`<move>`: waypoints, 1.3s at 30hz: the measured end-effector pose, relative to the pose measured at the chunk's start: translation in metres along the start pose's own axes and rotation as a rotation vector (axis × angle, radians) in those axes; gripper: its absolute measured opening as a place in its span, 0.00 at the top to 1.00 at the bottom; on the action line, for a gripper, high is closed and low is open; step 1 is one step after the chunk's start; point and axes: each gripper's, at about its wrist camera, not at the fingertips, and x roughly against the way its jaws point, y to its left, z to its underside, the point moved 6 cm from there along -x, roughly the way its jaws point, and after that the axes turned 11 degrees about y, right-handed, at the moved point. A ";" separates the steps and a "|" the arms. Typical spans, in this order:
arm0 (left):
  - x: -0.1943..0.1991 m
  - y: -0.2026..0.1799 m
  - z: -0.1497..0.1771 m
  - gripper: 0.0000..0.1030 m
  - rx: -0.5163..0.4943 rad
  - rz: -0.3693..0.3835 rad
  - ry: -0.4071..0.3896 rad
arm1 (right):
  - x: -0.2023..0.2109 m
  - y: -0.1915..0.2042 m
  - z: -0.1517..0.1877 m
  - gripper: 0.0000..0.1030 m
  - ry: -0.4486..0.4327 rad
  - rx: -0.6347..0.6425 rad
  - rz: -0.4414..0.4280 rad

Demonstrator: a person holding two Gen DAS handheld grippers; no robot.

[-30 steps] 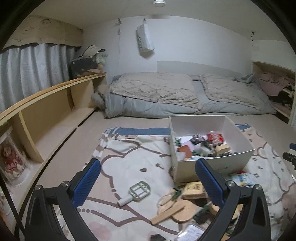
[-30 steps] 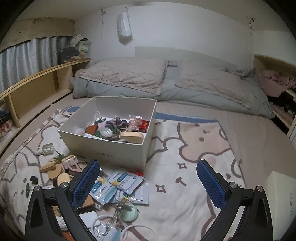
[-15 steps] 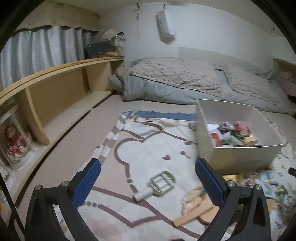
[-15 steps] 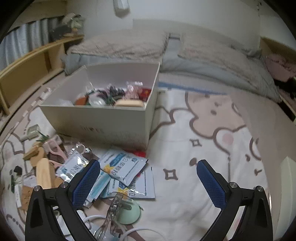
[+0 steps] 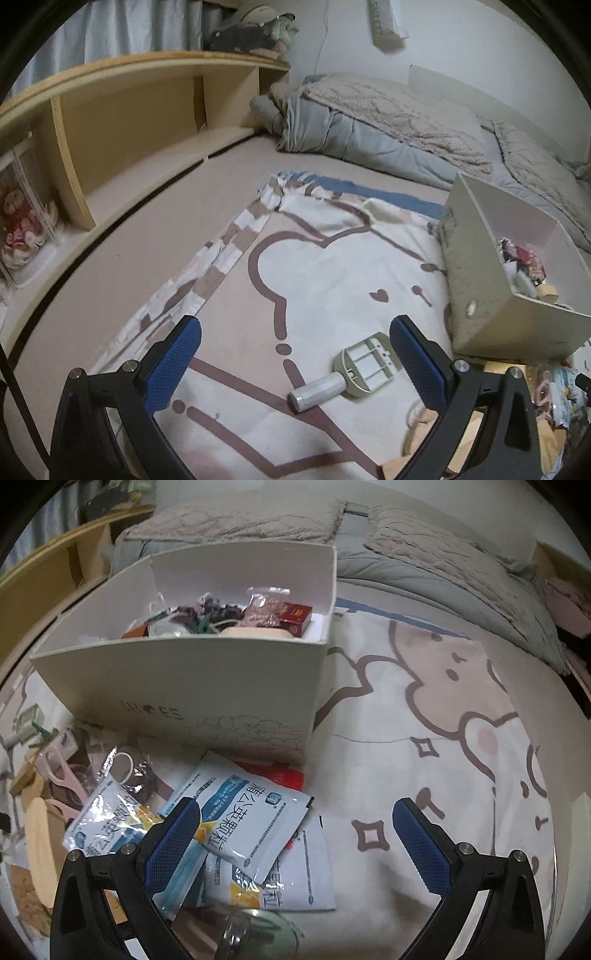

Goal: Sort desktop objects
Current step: 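Lower the left tool toward the white plastic gadget while the right tool approaches the medicine sachet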

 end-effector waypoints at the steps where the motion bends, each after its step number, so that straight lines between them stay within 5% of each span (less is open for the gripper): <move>1: -0.005 0.000 0.000 0.00 -0.003 0.000 0.005 | -0.002 0.001 0.000 0.00 0.007 -0.002 -0.006; 8: -0.035 -0.007 0.007 0.00 -0.002 0.031 0.069 | -0.011 0.008 -0.005 0.00 0.013 -0.003 -0.008; 16: -0.057 -0.031 0.023 0.00 -0.072 0.150 0.119 | -0.026 0.013 0.000 0.00 0.032 0.036 0.041; 24: -0.079 -0.030 0.034 0.00 -0.053 0.195 0.174 | -0.034 -0.022 0.003 0.00 0.046 -0.051 0.061; 33: -0.084 -0.036 0.040 0.00 -0.086 0.168 0.174 | -0.040 -0.058 0.018 0.00 0.115 -0.122 0.105; 39: -0.090 -0.045 0.047 0.00 -0.152 0.095 0.186 | -0.017 -0.054 0.001 0.00 0.072 -0.184 0.039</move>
